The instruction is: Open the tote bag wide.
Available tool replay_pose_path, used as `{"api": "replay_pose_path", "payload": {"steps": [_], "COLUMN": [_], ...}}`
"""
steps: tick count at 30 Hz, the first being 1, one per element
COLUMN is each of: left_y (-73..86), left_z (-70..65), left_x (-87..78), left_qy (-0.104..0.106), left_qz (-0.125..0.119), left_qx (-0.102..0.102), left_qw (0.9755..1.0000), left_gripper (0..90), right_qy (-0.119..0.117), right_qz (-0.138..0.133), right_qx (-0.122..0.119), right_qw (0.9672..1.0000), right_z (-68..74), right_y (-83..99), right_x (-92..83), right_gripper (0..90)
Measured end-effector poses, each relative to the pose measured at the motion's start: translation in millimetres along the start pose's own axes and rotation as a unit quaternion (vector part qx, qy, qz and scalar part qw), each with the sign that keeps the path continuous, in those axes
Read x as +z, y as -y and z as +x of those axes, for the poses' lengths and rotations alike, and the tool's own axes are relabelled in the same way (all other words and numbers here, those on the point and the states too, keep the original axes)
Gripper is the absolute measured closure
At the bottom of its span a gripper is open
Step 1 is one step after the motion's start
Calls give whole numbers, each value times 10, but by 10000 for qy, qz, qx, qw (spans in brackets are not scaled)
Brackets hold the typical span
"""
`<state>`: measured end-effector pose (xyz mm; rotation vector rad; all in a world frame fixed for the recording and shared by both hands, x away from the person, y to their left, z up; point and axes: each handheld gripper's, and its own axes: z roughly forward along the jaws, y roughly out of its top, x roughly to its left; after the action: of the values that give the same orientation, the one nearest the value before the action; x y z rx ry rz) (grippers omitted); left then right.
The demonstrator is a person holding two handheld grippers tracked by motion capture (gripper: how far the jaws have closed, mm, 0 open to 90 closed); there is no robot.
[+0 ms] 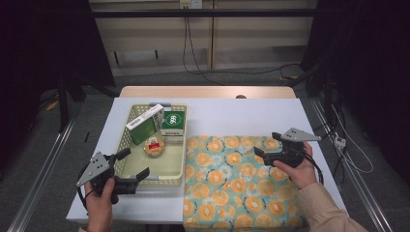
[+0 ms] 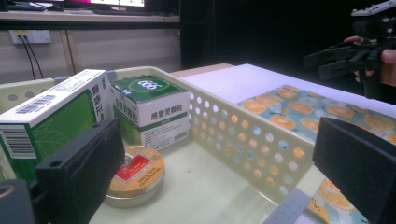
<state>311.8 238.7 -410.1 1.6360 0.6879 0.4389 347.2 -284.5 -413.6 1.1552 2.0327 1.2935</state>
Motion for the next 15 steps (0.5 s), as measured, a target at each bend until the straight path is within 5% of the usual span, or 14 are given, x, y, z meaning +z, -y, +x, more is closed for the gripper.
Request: {"api": "replay_pose_path", "payload": {"steps": [15], "left_y": [-5], "left_z": [-10], "left_x": [6], "left_qy": [51], "left_qz": [-29], "left_qx": [-40], "left_qw": [10000], "left_gripper": [20], "right_qy": [-340], "right_qz": [603], "right_qx": [-224], "right_qw": [9973], "right_z": [-74], "right_y": [-217], "right_x": [545], "right_gripper": [80]}}
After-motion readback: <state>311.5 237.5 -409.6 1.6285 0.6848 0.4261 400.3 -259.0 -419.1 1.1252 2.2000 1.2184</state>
